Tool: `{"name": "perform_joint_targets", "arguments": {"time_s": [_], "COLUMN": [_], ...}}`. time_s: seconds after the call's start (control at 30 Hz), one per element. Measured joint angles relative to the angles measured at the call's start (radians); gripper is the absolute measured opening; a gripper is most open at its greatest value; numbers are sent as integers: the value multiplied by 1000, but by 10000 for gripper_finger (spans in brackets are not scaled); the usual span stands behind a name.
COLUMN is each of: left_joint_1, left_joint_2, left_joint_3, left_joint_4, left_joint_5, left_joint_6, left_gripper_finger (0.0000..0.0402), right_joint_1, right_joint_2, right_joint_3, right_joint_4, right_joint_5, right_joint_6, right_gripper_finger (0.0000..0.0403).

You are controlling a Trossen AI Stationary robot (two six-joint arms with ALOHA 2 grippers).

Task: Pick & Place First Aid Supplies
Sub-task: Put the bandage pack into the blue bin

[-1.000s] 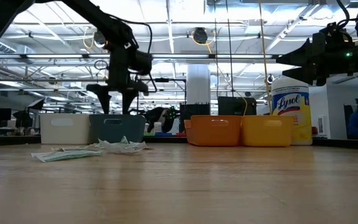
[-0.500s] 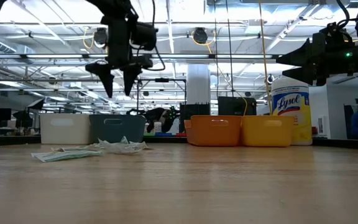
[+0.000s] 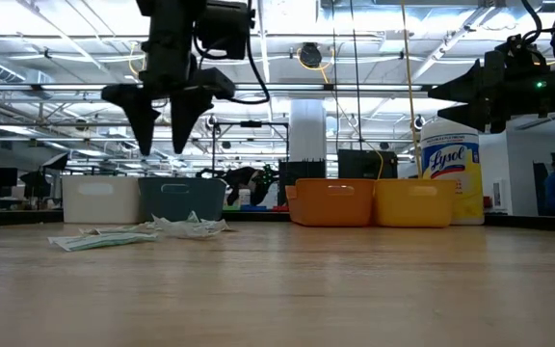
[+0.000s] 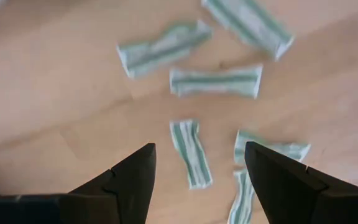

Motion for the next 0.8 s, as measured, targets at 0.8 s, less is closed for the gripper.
{"name": "perform_joint_targets", "arguments": {"time_s": [0.8], "left_joint_1": [-341], "left_joint_2": [0], "left_joint_3": [-185], "left_joint_4": [169], "left_joint_5": [29], "left_joint_6": [-367], "left_gripper_finger": [253], "right_joint_1": [0], "right_joint_2": [0], "right_joint_3": [0], "right_joint_4": [0], "right_joint_5": [0], "right_joint_6": [0], "right_gripper_finger": [392]}}
